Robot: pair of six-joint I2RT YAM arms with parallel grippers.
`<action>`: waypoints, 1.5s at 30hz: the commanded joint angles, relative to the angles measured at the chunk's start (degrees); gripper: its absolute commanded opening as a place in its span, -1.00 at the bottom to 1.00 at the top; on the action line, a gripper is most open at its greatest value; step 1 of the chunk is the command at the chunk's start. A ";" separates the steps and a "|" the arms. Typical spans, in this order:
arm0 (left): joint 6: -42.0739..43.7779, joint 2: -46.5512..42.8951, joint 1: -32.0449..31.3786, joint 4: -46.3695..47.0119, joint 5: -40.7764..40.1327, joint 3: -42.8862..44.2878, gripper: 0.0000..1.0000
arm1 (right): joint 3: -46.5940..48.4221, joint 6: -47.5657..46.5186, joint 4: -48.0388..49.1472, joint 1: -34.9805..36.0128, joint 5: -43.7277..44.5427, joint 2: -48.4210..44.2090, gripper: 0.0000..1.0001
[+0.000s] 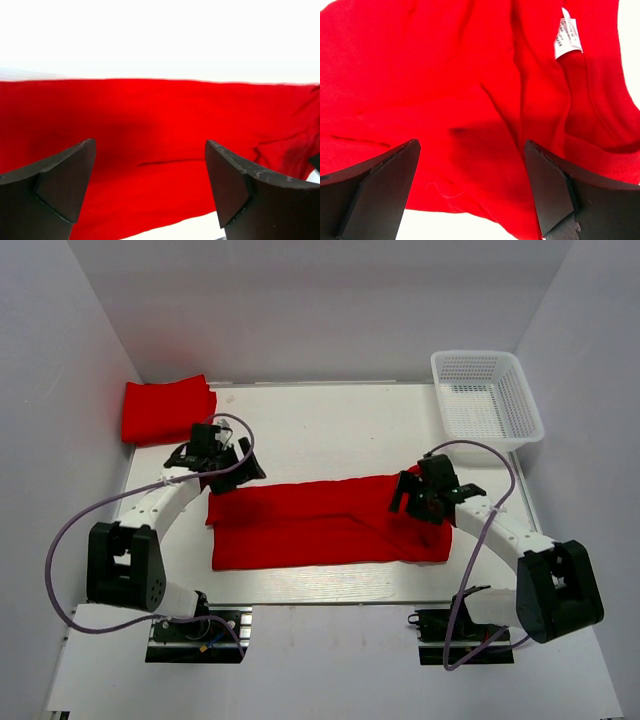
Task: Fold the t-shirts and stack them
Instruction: Rotate the tshirt 60 degrees
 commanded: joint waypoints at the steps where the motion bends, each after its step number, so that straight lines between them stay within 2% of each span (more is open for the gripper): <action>1: 2.52 4.18 -0.67 0.61 3.36 -1.47 1.00 | 3.05 1.56 -0.66 0.03 2.22 3.99 0.81; 8: -0.73 5.60 -1.81 2.80 0.55 -9.64 1.00 | 7.97 1.30 -0.84 0.03 3.98 12.87 0.81; 13: -3.80 3.67 -3.83 1.49 -1.11 -16.40 1.00 | 16.93 -1.60 -1.02 0.03 3.90 23.25 0.81; 18: -4.51 -0.46 -7.17 -0.52 0.99 -20.20 1.00 | 28.52 -2.83 2.94 0.21 -4.60 37.57 0.81; 21: -5.04 -1.17 -9.19 -5.00 2.03 -19.06 1.00 | 41.52 -5.98 0.92 0.30 -9.01 49.59 0.81; 22: -5.82 -1.78 -9.72 -5.80 2.83 -19.05 1.00 | 50.43 -7.30 0.57 0.38 -10.59 51.81 0.81; 23: -5.83 -1.78 -10.25 -6.50 3.62 -19.05 1.00 | 53.56 -7.84 -0.22 0.47 -13.13 54.09 0.81; 24: -6.35 -1.78 -11.47 -7.29 6.24 -18.45 1.00 | 56.46 -8.89 -1.10 0.65 -16.46 60.64 0.81; 25: -6.88 -1.78 -12.09 -8.43 7.13 -18.44 1.00 | 66.76 -9.68 -2.50 0.65 -18.24 62.97 0.81; 26: -6.89 -1.26 -12.88 -9.66 8.62 -16.70 1.00 | 70.17 -9.69 -2.95 1.00 -21.30 65.17 0.81; 27: -6.89 -0.21 -14.02 -14.46 8.64 -15.38 1.00 | 73.34 -9.78 -3.47 1.26 -21.68 70.50 0.81; 28: -6.89 -0.20 -14.55 -17.38 8.64 -13.62 1.00 | 81.28 -9.17 -3.56 1.35 -21.85 71.85 0.81; 29: -6.19 0.41 -15.26 -19.84 9.51 -10.12 1.00 | 83.02 -8.99 -2.87 1.35 -21.77 73.78 0.81; 31: -5.23 -1.06 -17.45 -24.24 10.30 -6.85 1.00 | 84.53 -8.29 2.31 1.61 -22.90 74.51 0.81; 32: -3.48 -1.86 -18.16 -24.26 13.35 -4.66 1.00 | 83.75 -8.46 5.02 1.61 -23.69 73.72 0.81; 33: -2.07 -2.48 -18.68 -23.31 16.25 -3.86 1.00 | 81.39 -9.07 11.83 1.79 -25.62 72.58 0.81; 35: 0.57 -2.49 -19.39 -21.54 20.48 -0.27 1.00 | 81.36 -10.04 14.35 2.05 -25.46 71.52 0.81; 39: 5.67 0.67 -20.54 -22.24 21.03 7.56 1.00 | 84.00 -13.89 15.24 2.32 -24.06 68.97 0.81; 43: 8.40 2.52 -20.54 -24.69 11.30 17.31 1.00 | 83.83 -16.37 13.85 2.40 -17.83 63.88 0.81; 45: 7.54 3.14 -20.01 -25.32 3.13 21.19 1.00 | 82.52 -16.55 10.77 2.93 -13.96 61.07 0.81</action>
